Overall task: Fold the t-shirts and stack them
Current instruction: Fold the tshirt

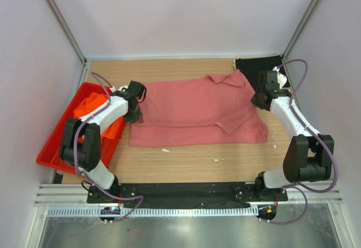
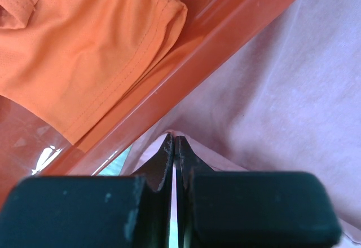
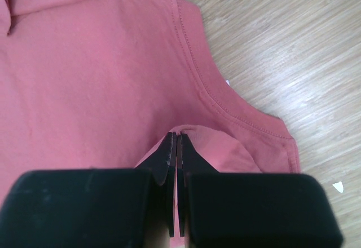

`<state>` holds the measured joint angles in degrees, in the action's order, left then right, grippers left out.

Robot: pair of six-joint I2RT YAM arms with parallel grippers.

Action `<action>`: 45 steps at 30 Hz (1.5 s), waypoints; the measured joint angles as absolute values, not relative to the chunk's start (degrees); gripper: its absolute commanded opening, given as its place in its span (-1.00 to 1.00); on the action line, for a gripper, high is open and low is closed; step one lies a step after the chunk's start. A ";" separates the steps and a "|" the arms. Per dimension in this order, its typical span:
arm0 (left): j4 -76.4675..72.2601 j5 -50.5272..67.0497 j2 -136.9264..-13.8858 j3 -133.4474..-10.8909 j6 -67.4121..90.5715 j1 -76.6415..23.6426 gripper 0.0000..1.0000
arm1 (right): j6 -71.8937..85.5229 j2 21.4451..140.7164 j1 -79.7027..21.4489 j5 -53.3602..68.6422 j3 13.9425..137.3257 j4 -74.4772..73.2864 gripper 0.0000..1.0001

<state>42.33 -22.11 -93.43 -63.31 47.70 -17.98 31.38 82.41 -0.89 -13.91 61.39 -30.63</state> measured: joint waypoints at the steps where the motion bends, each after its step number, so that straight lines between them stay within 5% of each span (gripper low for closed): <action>1: 42.54 -22.26 -93.78 -63.70 47.70 -17.98 -1.00 | 31.18 82.67 -0.89 -13.82 61.39 -30.26 -0.96; 6: 43.48 -23.22 -94.87 -64.97 47.62 -17.98 -0.96 | 30.26 84.51 -0.89 -13.91 61.63 -29.93 -0.77; 9: 44.62 -23.92 -95.55 -66.19 47.40 -17.98 -0.62 | 30.02 85.30 -0.89 -12.62 62.30 -29.95 -0.40; 14: 47.53 -25.56 -95.53 -69.14 47.29 -18.35 -0.39 | 31.11 86.30 -0.89 -13.93 67.37 -34.22 -0.21; 26: 43.72 -18.50 -84.01 -64.73 47.48 -28.56 -0.17 | 39.81 84.62 0.16 -13.72 60.51 -41.63 -0.41; 34: 40.29 -13.37 -90.41 -58.04 47.53 -28.67 -0.15 | 42.26 84.77 1.74 -12.73 52.64 -39.99 -0.46; 45: 41.67 -20.51 -94.32 -55.13 48.71 -30.24 -0.13 | 45.15 84.01 4.62 -19.73 44.56 -38.37 -0.41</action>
<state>41.67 -20.51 -94.32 -55.13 48.71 -30.24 45.15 84.01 4.62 -19.73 44.56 -38.37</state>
